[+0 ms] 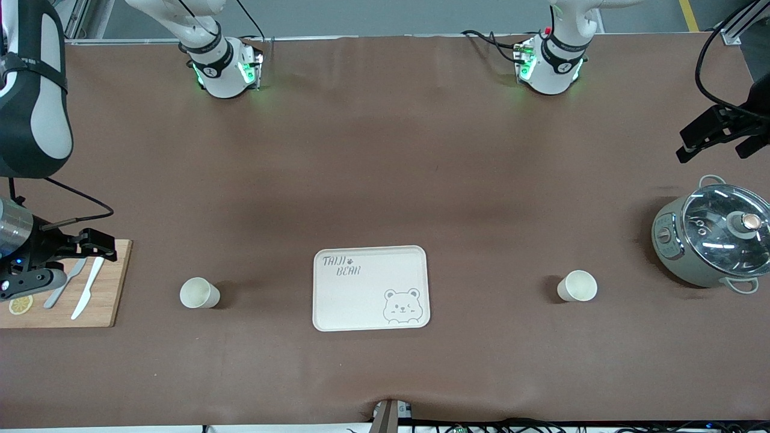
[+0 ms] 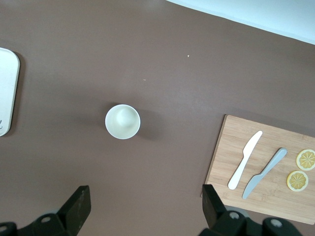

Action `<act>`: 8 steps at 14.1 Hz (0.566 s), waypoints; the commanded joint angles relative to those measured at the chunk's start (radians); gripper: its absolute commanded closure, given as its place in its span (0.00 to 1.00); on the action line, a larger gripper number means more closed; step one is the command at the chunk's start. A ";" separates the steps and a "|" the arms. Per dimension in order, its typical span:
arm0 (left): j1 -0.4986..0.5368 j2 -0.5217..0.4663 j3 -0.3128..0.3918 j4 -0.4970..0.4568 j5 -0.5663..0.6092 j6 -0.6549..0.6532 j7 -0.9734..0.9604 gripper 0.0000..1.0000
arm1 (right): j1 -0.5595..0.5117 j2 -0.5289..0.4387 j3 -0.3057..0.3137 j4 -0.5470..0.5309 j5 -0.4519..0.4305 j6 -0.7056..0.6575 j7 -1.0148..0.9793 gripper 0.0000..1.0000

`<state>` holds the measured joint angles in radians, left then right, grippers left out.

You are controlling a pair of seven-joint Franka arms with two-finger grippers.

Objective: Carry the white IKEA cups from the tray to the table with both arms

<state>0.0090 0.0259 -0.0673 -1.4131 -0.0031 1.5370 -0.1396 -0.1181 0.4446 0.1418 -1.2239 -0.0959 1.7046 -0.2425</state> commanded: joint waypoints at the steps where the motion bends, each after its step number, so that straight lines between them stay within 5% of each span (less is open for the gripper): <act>1: 0.011 0.023 0.000 0.031 -0.015 -0.028 0.015 0.00 | -0.012 -0.017 -0.002 -0.005 0.089 -0.016 0.110 0.00; 8: 0.009 0.026 0.001 0.031 -0.006 -0.026 0.015 0.00 | -0.012 -0.268 0.002 -0.115 0.068 -0.230 0.233 0.00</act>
<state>0.0105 0.0427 -0.0630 -1.4112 -0.0031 1.5333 -0.1396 -0.1156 0.3057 0.1381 -1.2219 -0.0222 1.4846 -0.0290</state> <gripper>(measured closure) 0.000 0.000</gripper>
